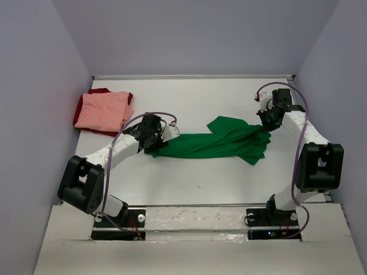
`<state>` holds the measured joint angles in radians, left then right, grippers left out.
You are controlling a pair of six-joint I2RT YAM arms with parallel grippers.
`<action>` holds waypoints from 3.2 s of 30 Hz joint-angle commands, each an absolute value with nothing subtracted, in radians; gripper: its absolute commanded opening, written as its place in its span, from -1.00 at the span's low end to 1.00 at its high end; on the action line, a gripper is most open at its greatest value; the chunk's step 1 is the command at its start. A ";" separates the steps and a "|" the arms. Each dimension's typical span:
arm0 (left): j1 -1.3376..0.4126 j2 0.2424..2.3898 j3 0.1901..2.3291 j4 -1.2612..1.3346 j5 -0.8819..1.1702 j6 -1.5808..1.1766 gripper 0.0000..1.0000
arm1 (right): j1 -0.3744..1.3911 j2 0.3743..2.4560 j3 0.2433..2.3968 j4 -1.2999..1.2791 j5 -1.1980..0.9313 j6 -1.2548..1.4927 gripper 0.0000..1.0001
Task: Fold and stack the t-shirts
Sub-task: Flatten the tshirt out
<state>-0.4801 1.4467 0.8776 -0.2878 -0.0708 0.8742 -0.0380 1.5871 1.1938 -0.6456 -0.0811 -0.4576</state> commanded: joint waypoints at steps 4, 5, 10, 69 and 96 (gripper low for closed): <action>-0.460 1.359 0.884 -0.357 -0.101 0.897 0.38 | -0.043 1.583 1.187 -0.611 -0.063 -0.472 -1.00; -0.460 1.358 0.881 -0.359 -0.095 0.894 0.38 | -0.043 1.582 1.184 -0.609 -0.064 -0.472 -1.00; -0.460 1.365 0.867 -0.354 -0.080 0.874 0.38 | -0.043 1.580 1.178 -0.611 -0.060 -0.477 -1.00; -0.646 1.430 0.839 -0.354 -0.106 1.017 0.47 | -0.034 1.638 1.166 -0.623 -0.026 -0.485 -1.00; -0.643 1.451 0.857 -0.360 -0.123 1.000 -0.34 | -0.034 1.647 1.163 -0.626 -0.011 -0.488 -1.00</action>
